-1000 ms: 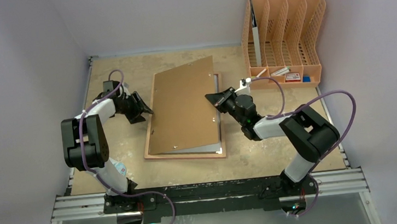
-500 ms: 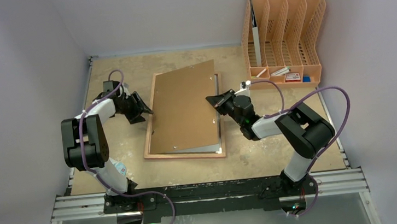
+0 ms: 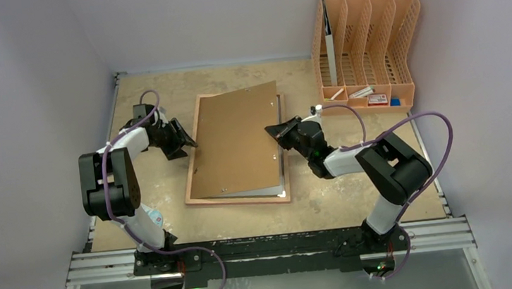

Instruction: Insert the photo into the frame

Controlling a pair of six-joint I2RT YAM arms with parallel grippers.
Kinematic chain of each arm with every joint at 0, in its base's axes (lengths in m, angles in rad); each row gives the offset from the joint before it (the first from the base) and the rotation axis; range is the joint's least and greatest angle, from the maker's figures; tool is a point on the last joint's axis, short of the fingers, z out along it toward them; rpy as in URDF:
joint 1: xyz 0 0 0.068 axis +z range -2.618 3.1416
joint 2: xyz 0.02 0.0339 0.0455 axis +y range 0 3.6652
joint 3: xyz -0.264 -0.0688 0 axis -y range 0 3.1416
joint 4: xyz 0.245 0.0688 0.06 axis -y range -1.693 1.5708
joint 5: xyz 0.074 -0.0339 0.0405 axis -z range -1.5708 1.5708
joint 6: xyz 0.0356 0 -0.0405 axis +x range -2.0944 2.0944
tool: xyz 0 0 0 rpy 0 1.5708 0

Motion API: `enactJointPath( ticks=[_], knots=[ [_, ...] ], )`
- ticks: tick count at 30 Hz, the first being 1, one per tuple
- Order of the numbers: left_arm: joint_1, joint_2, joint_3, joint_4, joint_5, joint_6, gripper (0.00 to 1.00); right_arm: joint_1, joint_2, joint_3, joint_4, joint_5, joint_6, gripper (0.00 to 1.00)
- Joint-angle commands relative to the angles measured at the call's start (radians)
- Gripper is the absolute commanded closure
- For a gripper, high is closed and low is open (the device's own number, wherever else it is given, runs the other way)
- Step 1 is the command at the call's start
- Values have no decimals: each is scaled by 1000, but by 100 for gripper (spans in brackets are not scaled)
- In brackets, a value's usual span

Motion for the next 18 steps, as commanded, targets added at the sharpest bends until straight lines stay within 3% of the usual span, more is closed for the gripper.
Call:
enactJointPath(
  ticks=[1, 6, 12, 18],
  knots=[
    [-7, 9, 4, 14, 13, 3, 45, 5, 2, 28, -46, -57, -8, 89],
    [-7, 5, 9, 5, 2, 9, 45, 5, -1, 87, -165, -72, -36, 78],
    [-7, -14, 16, -1, -30, 6, 45, 5, -40, 148, -344, -5, -83, 50],
    [-7, -11, 18, -3, -28, 7, 45, 5, -84, 164, -461, 43, -120, 39]
  ],
)
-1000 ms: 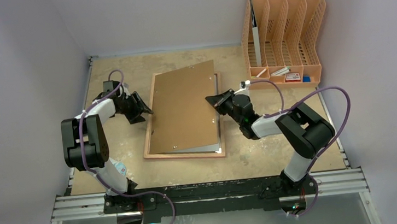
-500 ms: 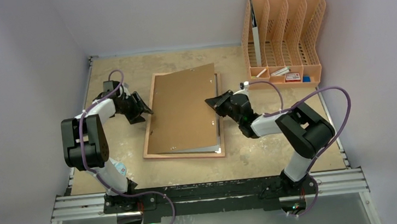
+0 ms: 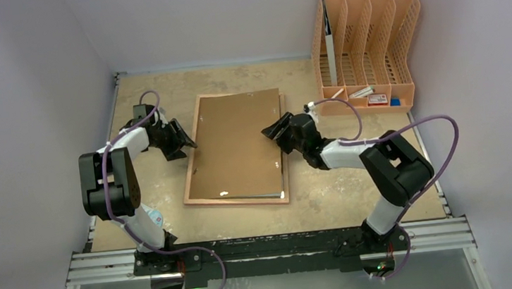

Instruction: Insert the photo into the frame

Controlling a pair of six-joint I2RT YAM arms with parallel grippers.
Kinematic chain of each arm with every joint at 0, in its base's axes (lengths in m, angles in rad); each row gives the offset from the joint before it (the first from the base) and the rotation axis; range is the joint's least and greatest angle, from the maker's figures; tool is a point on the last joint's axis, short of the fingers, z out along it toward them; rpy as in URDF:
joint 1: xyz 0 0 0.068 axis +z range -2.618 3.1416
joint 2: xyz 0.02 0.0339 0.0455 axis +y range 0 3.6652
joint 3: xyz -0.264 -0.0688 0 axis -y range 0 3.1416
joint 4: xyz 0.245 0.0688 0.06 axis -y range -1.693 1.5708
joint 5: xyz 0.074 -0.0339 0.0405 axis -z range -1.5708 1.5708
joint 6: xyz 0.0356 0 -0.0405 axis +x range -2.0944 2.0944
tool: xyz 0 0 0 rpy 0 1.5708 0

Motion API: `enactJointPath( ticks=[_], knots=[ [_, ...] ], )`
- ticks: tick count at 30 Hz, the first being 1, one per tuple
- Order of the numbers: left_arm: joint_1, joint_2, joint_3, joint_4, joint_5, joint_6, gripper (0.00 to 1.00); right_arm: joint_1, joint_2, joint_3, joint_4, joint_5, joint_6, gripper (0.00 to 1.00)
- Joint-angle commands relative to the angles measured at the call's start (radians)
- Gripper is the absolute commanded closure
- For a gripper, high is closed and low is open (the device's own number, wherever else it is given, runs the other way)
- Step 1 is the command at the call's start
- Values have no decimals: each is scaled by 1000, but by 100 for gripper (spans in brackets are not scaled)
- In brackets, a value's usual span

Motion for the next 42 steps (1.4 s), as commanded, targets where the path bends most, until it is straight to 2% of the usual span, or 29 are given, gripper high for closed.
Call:
enactJointPath(
  ticks=[1, 5, 12, 17, 26, 30, 35, 42],
  knots=[
    [-7, -12, 20, 3, -5, 8, 45, 5, -88, 25, -100, 63, -43, 37],
    [-7, -9, 31, -12, -38, 15, 43, 5, -158, 5, -165, 128, -60, 33],
    [-7, 12, 73, -67, -109, 43, 42, -2, -245, 20, -293, 261, -181, 33],
    [-8, 36, 66, -57, -57, 45, 40, -12, -286, 29, -392, 337, -221, 28],
    [-15, 62, 48, -15, -14, 16, 42, -23, -351, -17, -356, 205, -331, 31],
    [-28, 63, 32, -1, -11, 0, 48, -25, -404, -56, -295, 149, -372, 35],
    [-35, 40, 11, 10, -27, -9, 59, -28, -501, -98, -206, 114, -432, 33],
    [-63, -30, -59, 17, 0, -22, 64, -41, -585, -145, -126, 15, -458, 31]
  ],
)
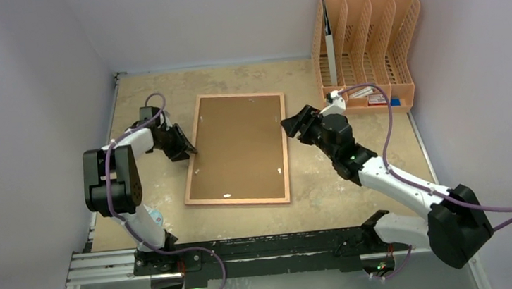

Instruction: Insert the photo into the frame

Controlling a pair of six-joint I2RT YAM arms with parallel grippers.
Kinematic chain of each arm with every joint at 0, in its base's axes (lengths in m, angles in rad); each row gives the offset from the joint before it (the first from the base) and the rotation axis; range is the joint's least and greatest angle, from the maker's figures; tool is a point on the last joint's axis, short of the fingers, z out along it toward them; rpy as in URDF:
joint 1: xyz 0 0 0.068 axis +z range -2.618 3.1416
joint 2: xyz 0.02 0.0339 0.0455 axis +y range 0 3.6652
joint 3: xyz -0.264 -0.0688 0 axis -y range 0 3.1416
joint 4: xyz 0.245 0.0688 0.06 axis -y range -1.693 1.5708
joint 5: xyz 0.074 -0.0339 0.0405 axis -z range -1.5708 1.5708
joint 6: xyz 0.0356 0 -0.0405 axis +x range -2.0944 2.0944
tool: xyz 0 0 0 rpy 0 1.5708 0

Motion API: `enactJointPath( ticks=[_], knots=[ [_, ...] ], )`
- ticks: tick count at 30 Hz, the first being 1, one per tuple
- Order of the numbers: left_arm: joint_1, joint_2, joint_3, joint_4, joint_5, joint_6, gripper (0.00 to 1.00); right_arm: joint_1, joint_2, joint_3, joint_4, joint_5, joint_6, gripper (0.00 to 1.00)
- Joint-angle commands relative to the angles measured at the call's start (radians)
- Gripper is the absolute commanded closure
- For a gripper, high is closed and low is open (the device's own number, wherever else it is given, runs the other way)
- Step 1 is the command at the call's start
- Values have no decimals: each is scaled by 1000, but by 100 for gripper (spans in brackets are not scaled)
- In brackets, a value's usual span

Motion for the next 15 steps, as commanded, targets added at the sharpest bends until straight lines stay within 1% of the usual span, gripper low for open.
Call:
enactJointPath(
  ticks=[1, 4, 8, 11, 12, 15],
  knots=[
    [-32, -86, -76, 22, 55, -31, 64, -8, -69, -53, 115, -81, -30, 32],
    [-41, -129, -136, 63, 87, -69, 64, -9, -80, -57, 124, -97, -29, 37],
    [-82, -160, -178, 102, 132, -101, 64, -9, -59, -27, 115, -145, -71, 41],
    [-112, -175, -189, 117, 138, -110, 64, -8, -27, -10, 153, -158, -118, 42],
    [-122, -178, -194, 125, 139, -111, 63, -8, -13, -11, 173, -179, -107, 42],
    [-165, -173, -202, 134, 157, -94, 58, -5, 64, 1, 223, -336, -71, 39]
  ],
)
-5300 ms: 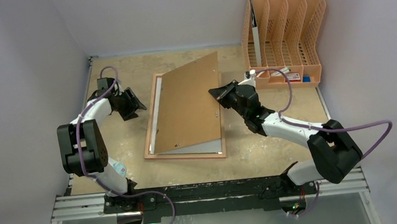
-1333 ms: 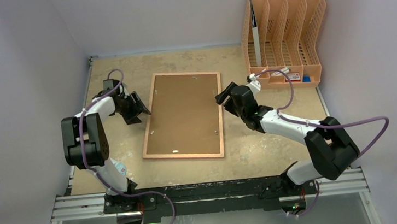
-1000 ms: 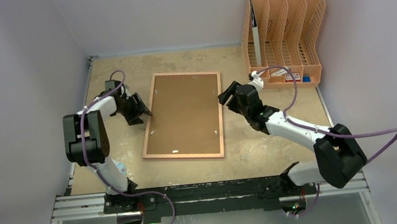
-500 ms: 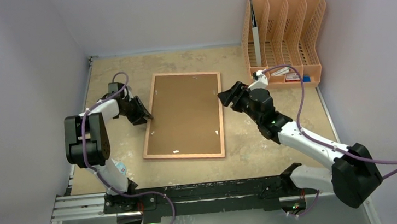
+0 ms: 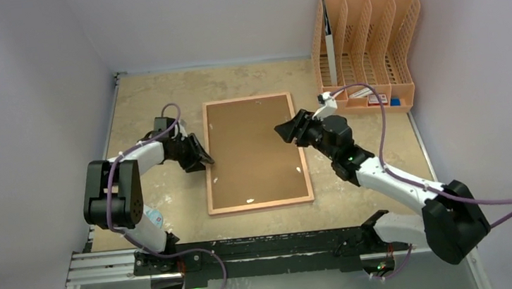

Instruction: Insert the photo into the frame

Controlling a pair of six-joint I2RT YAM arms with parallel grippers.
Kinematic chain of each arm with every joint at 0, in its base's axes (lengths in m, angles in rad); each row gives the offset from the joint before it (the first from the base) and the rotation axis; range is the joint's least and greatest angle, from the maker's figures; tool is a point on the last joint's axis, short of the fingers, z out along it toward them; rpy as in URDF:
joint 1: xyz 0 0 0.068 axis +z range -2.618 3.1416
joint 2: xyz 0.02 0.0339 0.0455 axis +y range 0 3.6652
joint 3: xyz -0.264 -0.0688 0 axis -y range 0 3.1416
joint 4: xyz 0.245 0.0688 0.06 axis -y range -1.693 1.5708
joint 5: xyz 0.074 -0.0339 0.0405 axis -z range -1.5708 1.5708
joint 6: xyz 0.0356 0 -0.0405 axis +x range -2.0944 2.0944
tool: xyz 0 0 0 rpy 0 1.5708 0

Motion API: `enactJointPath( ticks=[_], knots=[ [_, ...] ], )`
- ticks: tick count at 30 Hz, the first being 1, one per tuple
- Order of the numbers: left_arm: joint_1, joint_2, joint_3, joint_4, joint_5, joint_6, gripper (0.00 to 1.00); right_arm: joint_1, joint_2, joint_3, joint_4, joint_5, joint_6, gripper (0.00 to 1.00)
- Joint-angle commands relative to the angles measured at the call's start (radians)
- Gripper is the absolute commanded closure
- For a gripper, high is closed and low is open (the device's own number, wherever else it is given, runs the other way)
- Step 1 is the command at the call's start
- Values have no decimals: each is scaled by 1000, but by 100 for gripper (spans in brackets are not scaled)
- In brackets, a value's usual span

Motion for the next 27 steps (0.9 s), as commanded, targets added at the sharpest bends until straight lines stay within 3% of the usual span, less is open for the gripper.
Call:
enactJointPath(
  ticks=[1, 6, 15, 17, 22, 27],
  knots=[
    [-61, -30, -13, 40, 85, -4, 57, 8, 106, 61, 96, -206, 15, 39],
    [-68, -49, -29, -26, 3, 52, 52, 91, 242, 71, 117, -216, 155, 39],
    [-68, -134, -38, -89, -95, 88, 46, 292, 390, 142, 124, -56, 347, 39],
    [-68, -143, -68, -74, -95, 86, 50, 316, 435, 154, 145, -50, 372, 45],
    [-69, -122, -100, -53, -29, 76, 64, 378, 527, 186, 199, -42, 404, 74],
    [-70, -95, -106, -51, -11, 79, 73, 402, 609, 224, 233, -53, 407, 87]
  ],
)
